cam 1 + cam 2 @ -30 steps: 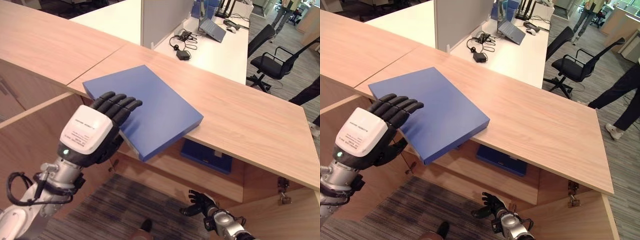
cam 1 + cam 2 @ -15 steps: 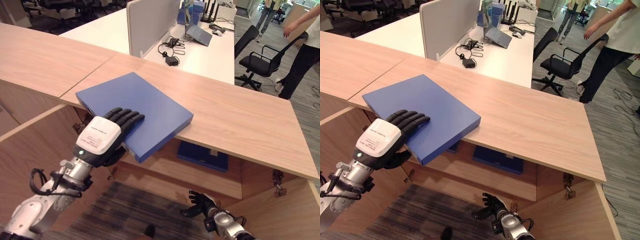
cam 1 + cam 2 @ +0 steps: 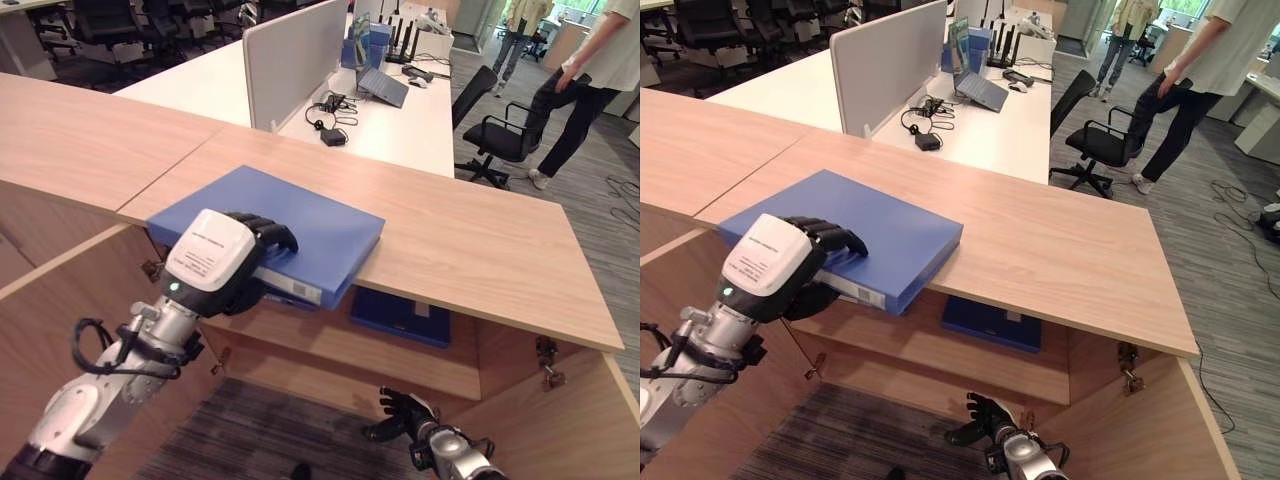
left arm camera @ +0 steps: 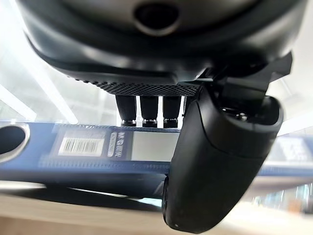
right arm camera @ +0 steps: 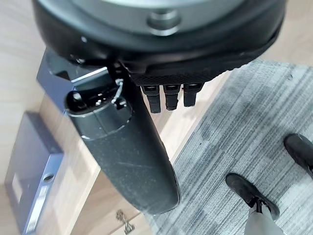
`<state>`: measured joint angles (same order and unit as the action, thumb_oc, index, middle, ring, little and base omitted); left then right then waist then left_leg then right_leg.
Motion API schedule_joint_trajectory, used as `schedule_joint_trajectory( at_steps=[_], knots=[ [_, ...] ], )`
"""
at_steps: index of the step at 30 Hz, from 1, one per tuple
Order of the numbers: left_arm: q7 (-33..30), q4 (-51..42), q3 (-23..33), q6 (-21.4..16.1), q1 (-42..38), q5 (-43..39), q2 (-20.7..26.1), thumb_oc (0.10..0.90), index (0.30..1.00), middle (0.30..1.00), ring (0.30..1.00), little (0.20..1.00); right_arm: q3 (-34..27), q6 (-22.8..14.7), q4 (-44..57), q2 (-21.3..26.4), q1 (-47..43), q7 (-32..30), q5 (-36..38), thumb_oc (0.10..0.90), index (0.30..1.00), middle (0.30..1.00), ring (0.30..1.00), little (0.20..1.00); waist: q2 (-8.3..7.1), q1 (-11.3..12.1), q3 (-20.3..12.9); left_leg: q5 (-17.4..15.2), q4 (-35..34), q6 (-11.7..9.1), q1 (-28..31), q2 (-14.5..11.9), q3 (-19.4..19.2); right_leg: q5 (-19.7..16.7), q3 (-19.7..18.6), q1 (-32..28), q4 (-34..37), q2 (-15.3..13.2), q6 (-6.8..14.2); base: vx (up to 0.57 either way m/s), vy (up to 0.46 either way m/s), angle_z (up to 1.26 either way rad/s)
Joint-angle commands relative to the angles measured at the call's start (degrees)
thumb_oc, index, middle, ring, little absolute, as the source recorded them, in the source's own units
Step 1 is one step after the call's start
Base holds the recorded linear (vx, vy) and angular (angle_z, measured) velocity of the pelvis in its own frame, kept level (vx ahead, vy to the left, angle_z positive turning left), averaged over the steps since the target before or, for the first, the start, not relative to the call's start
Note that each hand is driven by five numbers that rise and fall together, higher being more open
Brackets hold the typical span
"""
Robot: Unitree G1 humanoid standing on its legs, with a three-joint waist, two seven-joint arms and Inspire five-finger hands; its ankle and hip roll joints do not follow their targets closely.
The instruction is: Put the empty folder in the office cabinet
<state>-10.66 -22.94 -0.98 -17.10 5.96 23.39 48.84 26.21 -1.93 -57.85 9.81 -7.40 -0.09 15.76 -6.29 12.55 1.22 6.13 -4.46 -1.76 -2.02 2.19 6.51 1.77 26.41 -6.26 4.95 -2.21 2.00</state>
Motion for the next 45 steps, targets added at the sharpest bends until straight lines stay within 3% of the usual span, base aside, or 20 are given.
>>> schedule_joint_trajectory(
  at_steps=[1, 2, 4, 5, 6, 8, 13, 15, 19, 25, 29, 32, 41, 45],
  knots=[
    [7.36, -2.12, -2.31, -1.01, 3.57, -16.85, -0.17, 0.400, 0.300, 0.300, 0.300, 0.300, -0.45, -2.58, -0.11, 1.59, -5.18, -0.71, -0.83, 0.800, 0.900, 0.900, 0.900, 0.900, -1.46, -1.28, -1.62, -6.93, -0.54, 0.52, 0.63, -0.02, 1.65, 0.76, -4.08, 2.65, -1.95, -1.39, 3.43, 0.00, 0.000, 0.00],
    [12.12, -4.79, -2.54, -1.00, 4.09, -28.07, -0.66, 0.400, 0.300, 0.300, 0.300, 0.300, -0.49, -2.35, -1.00, 1.50, -5.41, -0.21, -0.94, 0.800, 0.900, 0.900, 0.900, 0.900, -1.09, -1.26, -1.63, -6.90, -0.54, 0.54, 0.71, -0.03, 1.61, 0.79, -4.06, 2.46, -1.96, -1.35, 3.42, 0.00, 0.000, 0.00],
    [16.14, -6.49, -1.64, 0.20, 4.96, -40.92, -0.70, 0.400, 0.300, 0.300, 0.300, 0.300, -0.39, -2.32, -2.75, 1.16, -5.59, 0.33, -0.75, 0.800, 0.900, 0.900, 0.900, 0.900, -0.67, -1.27, -1.58, -6.81, -0.54, 0.55, 0.79, -0.09, 1.62, 0.70, -3.89, 2.43, -2.06, -1.41, 3.42, 0.00, 0.000, 0.00],
    [21.85, -7.64, -2.35, 2.14, 4.96, -54.75, 0.91, 0.400, 0.300, 0.300, 0.300, 0.300, 0.17, -2.36, -3.76, 0.73, -5.93, 1.36, -0.67, 0.800, 0.900, 0.900, 0.900, 0.900, -0.31, -1.14, -1.56, -7.05, -0.54, 0.44, 1.13, -0.14, 1.53, 0.83, -3.96, 2.20, -2.15, -1.31, 3.41, 0.00, 0.000, 0.00],
    [21.94, -7.66, -2.27, 2.16, 4.94, -54.88, 0.95, 0.400, 0.300, 0.300, 0.300, 0.300, 0.14, -2.37, -3.78, 0.72, -5.99, 1.37, -0.67, 0.800, 0.900, 0.900, 0.900, 0.900, -0.37, -1.23, -1.61, -6.77, -0.54, 0.51, 0.89, -0.04, 1.60, 0.62, -3.87, 2.38, -2.10, -1.40, 3.44, 0.00, 0.000, 0.00],
    [26.65, -6.26, -5.06, 4.80, 3.14, -71.15, 0.30, 0.400, 0.300, 0.300, 0.300, 0.300, 1.80, -2.69, -3.99, 0.24, -6.33, 2.69, -0.84, 0.800, 0.900, 0.900, 0.900, 0.900, -0.41, -1.36, -1.72, -6.70, -0.54, 0.40, 0.89, -0.05, 1.53, 0.48, -4.00, 2.27, -2.01, -1.39, 3.44, -0.01, -0.004, 0.04],
    [29.60, -3.31, -9.07, 7.14, 1.66, -81.87, -1.57, 0.400, 0.300, 0.300, 0.300, 0.300, 3.14, -3.74, -4.05, 0.19, -6.43, 3.67, -1.05, 0.800, 0.900, 0.900, 0.900, 0.900, -0.63, -1.48, -1.70, -6.62, -0.54, 0.31, 0.84, -0.14, 1.42, 0.50, -4.37, 2.32, -2.04, -1.26, 3.34, 0.00, -0.001, 0.01],
    [32.31, 0.82, -12.02, 9.78, 1.23, -86.95, -2.69, 0.400, 0.300, 0.300, 0.300, 0.300, 3.90, -4.15, -4.36, -0.11, -6.62, 4.67, -1.16, 0.800, 0.900, 0.900, 0.900, 0.900, -0.62, -1.83, -1.69, -6.55, -0.54, 0.28, 0.82, -0.12, 1.15, 0.48, -4.64, 2.38, -2.01, -1.14, 3.37, -0.01, -0.003, -0.06],
    [34.04, 5.52, -14.21, 12.11, 2.59, -90.83, -4.50, 0.400, 0.300, 0.300, 0.300, 0.300, 3.80, -4.32, -3.11, 0.70, -6.78, 5.26, -0.83, 0.800, 0.900, 0.900, 0.900, 0.900, -0.41, -2.11, -1.53, -6.51, -0.54, 0.33, 0.89, -0.24, 1.10, 0.49, -5.00, 2.45, -2.17, -1.17, 3.35, 0.00, 0.002, -0.08],
    [35.91, 7.54, -14.85, 13.18, 5.89, -87.94, -0.79, 0.400, 0.300, 0.300, 0.300, 0.300, 3.01, -4.36, -3.51, 1.10, -6.44, 5.36, -0.60, 0.800, 0.900, 0.900, 0.900, 0.900, 0.09, -2.08, -1.65, -6.49, -0.54, 0.52, 0.89, -0.17, 1.14, 0.36, -4.86, 2.45, -2.25, -1.23, 3.48, 0.00, 0.000, 0.00],
    [37.45, 13.84, -16.80, 13.85, 7.63, -80.90, 3.22, 0.400, 0.300, 0.300, 0.300, 0.300, 2.70, -4.06, -4.09, 1.70, -6.57, 5.46, -0.95, 0.800, 0.900, 0.900, 0.900, 0.900, 0.56, -2.07, -1.78, -6.47, -0.54, 0.54, 0.92, -0.17, 0.98, 0.30, -4.79, 2.48, -2.28, -1.27, 3.60, 0.00, 0.002, 0.01],
    [37.55, 22.97, -18.48, 13.61, 9.20, -74.34, 3.04, 0.400, 0.300, 0.300, 0.300, 0.300, 2.74, -3.57, -4.73, 2.01, -6.91, 5.25, -1.16, 0.800, 0.900, 0.900, 0.900, 0.900, 0.88, -1.82, -1.65, -6.57, -0.54, 0.54, 1.10, -0.24, 0.83, 0.46, -4.91, 2.37, -2.40, -1.29, 3.61, 0.00, 0.000, 0.00],
    [36.89, 27.82, -14.01, 11.52, 13.72, -65.88, 3.48, 0.400, 0.300, 0.300, 0.300, 0.300, 2.60, -2.75, -1.70, 6.52, -9.15, 2.41, -8.88, 0.800, 0.900, 0.900, 0.900, 0.900, 1.52, -1.81, -1.72, -6.29, -0.54, 0.76, 0.55, -0.17, 1.15, 0.15, -4.66, 2.97, -2.44, -1.60, 3.86, 0.00, 0.000, 0.00],
    [36.72, 28.32, -11.04, 10.31, 14.06, -65.71, 3.01, 0.400, 0.300, 0.300, 0.300, 0.300, 0.52, -3.35, 6.98, 11.71, -9.76, 2.45, -8.82, 0.800, 0.900, 0.900, 0.900, 0.900, 1.65, -1.99, -1.87, -6.30, -0.54, 0.85, 0.58, -0.03, 1.20, 0.07, -4.69, 2.97, -2.40, -1.77, 3.99, 0.00, 0.008, 0.00]
  ],
)
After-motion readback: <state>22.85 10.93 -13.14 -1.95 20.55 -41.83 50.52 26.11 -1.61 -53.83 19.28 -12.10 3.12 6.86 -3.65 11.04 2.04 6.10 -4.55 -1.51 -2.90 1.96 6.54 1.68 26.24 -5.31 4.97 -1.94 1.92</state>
